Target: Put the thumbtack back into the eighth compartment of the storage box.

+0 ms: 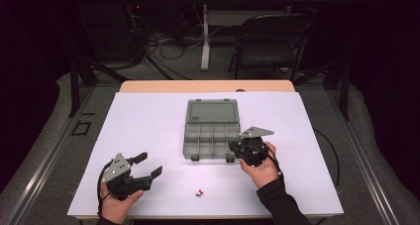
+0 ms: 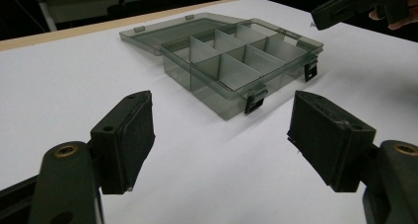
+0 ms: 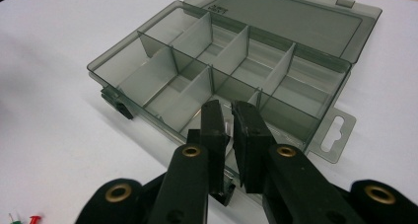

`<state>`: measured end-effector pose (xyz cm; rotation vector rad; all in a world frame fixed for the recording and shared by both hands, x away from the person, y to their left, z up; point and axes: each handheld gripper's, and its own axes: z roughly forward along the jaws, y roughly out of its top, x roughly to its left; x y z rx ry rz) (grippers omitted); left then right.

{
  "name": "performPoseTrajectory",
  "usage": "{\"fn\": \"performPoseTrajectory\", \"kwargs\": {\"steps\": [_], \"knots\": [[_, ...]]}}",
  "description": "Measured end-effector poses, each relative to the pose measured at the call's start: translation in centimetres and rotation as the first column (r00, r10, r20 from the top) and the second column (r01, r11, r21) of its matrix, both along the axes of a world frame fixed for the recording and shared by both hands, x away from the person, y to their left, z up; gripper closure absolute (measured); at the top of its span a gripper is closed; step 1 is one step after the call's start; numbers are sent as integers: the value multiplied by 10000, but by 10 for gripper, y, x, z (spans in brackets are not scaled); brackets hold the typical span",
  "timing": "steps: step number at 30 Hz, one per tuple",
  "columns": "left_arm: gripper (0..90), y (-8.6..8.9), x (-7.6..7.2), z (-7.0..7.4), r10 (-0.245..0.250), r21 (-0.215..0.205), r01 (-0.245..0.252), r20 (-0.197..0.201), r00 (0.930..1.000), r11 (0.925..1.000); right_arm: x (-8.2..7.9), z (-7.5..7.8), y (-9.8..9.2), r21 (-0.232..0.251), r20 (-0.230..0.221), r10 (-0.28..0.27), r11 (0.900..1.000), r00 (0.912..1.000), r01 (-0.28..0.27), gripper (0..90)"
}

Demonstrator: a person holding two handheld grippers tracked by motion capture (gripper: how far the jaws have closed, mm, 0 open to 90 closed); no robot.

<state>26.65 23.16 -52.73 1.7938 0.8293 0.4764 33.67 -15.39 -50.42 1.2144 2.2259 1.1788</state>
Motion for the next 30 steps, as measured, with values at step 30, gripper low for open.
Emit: {"fn": "performPoseTrajectory", "kwargs": {"steps": [30], "knots": [[251,0,2,-1,-32,-49,32,-76,10000,10000,15,-18,2,-242,-350,-270,9994,9990,262,834]]}}
